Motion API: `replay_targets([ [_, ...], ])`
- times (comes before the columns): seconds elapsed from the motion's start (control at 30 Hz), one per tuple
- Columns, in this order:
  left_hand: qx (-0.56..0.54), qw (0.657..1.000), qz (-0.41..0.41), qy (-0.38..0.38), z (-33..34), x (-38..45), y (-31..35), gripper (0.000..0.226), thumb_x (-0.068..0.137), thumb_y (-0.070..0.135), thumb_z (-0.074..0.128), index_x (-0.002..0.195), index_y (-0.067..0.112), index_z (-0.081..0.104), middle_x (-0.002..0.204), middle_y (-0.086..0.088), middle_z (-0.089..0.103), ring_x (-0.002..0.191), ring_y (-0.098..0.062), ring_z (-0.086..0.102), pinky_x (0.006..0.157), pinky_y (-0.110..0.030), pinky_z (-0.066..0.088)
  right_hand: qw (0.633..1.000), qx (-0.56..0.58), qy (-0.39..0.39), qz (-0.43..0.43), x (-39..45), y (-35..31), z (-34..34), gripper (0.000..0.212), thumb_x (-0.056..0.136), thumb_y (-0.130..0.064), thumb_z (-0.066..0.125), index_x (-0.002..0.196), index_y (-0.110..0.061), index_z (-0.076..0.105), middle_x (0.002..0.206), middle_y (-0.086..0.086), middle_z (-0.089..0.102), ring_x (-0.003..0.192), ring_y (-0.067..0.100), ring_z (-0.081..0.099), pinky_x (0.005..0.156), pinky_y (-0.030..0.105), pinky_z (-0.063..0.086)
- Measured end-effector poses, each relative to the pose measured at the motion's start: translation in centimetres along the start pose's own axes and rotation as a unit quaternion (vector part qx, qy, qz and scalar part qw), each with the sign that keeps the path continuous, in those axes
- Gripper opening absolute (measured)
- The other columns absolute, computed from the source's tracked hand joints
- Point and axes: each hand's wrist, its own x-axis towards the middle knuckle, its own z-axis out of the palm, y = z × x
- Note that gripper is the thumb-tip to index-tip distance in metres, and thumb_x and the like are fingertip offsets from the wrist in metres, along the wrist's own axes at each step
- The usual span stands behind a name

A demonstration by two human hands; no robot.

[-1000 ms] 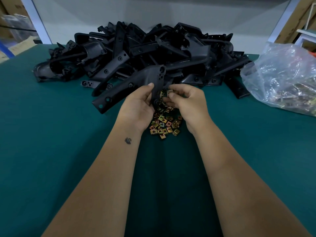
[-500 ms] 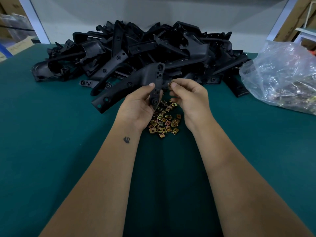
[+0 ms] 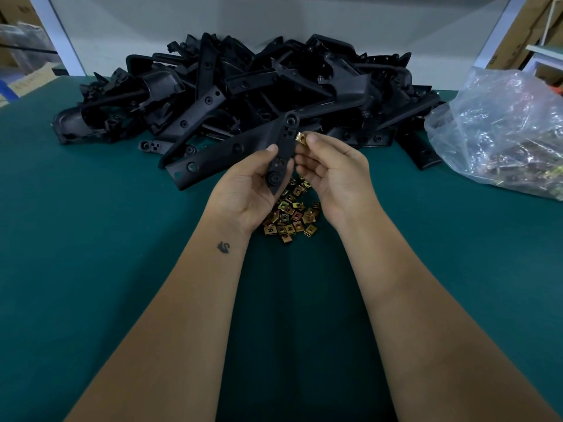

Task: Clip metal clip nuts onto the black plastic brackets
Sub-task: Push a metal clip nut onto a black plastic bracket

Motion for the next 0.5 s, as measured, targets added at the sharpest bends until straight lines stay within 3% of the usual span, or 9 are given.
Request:
replay_targets([
  [0.13, -0.005, 1.000, -0.007, 0.005, 0.16, -0.08, 0.04, 0.008, 0.093, 0.001, 0.058, 0.096, -0.002, 0.065, 0.090, -0.013, 0.073, 0.081, -0.019, 0.070, 0.081, -0.028, 0.060, 1.000, -0.010, -0.003, 0.001, 0.05, 0.03, 0.00, 0.012, 0.092, -0.003, 0.062, 0.087, -0.008, 0.071, 0.077, 0.006, 0.072, 0.070, 0.015, 0.065, 0.065, 0.023, 0.055],
  [0.5, 0.025, 1.000, -0.017, -0.003, 0.24, -0.29, 0.10, 0.010, 0.095, 0.003, 0.054, 0.098, 0.001, 0.064, 0.082, -0.008, 0.072, 0.071, -0.014, 0.069, 0.074, -0.024, 0.059, 1.000, -0.006, 0.002, 0.000, 0.14, 0.01, -0.08, 0.010, 0.090, -0.001, 0.064, 0.086, -0.007, 0.071, 0.075, 0.006, 0.070, 0.066, 0.013, 0.063, 0.063, 0.022, 0.054],
])
